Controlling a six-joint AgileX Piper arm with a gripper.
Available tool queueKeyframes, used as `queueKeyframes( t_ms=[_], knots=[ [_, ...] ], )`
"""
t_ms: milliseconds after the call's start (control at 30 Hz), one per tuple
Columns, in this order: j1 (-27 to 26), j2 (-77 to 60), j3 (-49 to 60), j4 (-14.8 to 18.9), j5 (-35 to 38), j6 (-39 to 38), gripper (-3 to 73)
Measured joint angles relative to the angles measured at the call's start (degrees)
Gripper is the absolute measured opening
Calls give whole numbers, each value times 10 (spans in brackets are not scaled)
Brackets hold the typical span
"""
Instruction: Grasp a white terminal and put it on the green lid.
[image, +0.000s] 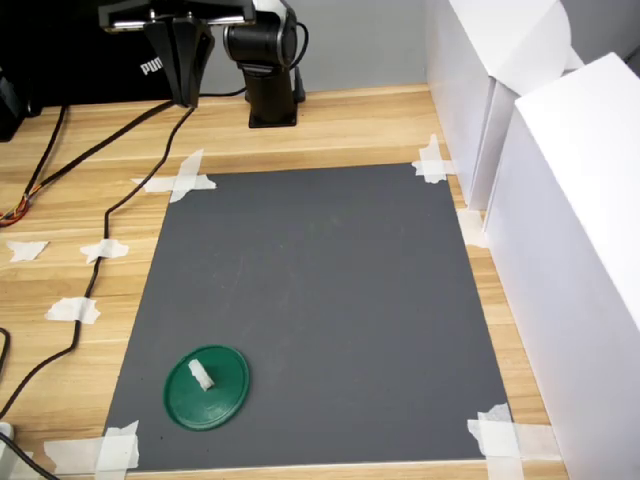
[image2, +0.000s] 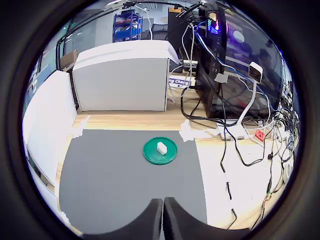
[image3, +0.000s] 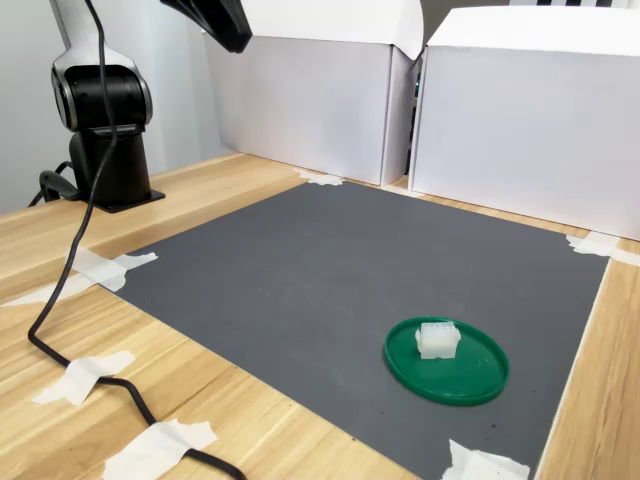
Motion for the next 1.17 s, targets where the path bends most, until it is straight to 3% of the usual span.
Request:
queueKeyframes(
  t_ms=[233,367,567,767,1000,1167],
  knots=[
    [2,-89,106,5,8,0,-16],
    [46,-113,140,-8,28,5,-16],
    [117,-148,150,-9,58,59,-16],
    [123,-156,159,-11,77,71,-16],
    [194,-189,160,-11,78,71,-16],
    [202,-189,160,-10,78,71,-16]
  ],
)
